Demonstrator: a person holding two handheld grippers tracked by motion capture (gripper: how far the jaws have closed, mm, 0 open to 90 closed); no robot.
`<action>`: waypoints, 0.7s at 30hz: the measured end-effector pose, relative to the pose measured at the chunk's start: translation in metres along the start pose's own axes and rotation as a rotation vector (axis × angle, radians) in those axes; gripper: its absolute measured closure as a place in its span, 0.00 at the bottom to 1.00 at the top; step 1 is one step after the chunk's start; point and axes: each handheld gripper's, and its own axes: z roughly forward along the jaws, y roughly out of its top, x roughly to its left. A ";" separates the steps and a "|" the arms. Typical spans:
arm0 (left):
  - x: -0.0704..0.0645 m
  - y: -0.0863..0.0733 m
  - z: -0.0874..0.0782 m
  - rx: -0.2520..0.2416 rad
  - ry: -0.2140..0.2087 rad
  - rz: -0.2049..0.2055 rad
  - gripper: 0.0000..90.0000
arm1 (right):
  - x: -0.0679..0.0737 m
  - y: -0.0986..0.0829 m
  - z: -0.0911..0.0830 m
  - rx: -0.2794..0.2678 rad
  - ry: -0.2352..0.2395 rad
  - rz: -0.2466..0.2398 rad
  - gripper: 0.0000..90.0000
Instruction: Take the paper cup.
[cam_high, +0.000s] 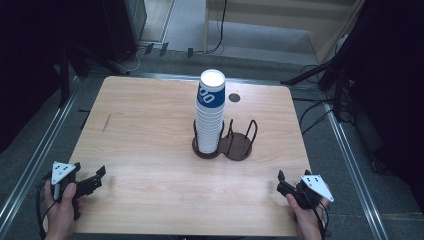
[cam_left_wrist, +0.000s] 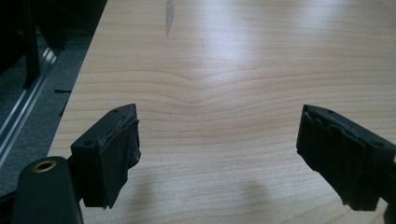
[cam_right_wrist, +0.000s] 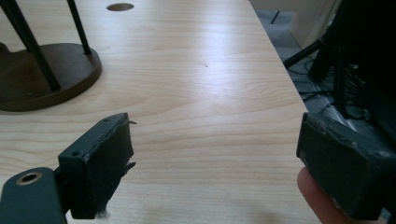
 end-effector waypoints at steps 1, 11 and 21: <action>-0.001 0.000 0.000 -0.002 0.007 0.009 0.16 | 0.000 0.000 0.000 0.000 0.000 0.000 0.12; 0.000 0.000 0.001 -0.003 0.013 0.000 0.16 | 0.012 0.011 -0.007 -0.015 0.016 -0.012 0.11; -0.003 0.001 0.003 0.024 0.009 0.032 0.16 | 0.029 0.028 -0.015 -0.040 0.051 -0.020 0.11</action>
